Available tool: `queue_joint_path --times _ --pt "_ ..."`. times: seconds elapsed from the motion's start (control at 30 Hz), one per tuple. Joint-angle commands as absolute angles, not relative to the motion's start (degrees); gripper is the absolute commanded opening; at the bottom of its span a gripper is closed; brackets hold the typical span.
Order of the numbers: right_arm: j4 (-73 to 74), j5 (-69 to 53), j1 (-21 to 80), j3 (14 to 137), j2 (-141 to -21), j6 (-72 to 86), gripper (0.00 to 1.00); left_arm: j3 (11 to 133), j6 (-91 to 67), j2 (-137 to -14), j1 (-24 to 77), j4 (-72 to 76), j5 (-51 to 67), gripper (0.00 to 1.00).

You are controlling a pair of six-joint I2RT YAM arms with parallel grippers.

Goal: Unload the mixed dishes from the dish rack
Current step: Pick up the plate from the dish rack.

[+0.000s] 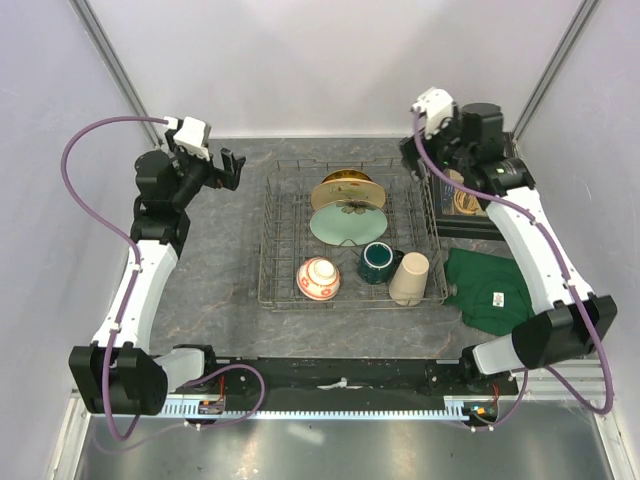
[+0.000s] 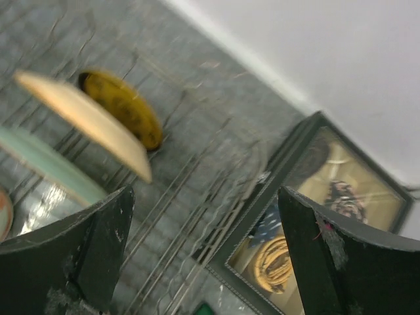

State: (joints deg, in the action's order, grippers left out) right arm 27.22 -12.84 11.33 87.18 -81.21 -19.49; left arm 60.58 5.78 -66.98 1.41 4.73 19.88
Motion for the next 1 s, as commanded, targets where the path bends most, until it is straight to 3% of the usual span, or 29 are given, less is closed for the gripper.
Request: queue_joint_path --times 0.0,0.43,0.97 --pt "41.11 -15.38 15.81 90.62 -84.11 -28.73 0.98 62.23 10.02 -67.41 1.41 -1.91 24.25 0.99" --pt "49.92 -19.16 25.40 88.95 -85.95 -40.51 0.98 59.59 22.40 -68.64 1.41 -10.99 33.04 0.98" --pt "47.03 -16.70 29.27 88.07 -93.16 -46.14 0.94 56.43 28.21 -67.24 1.41 -9.76 35.16 0.99"
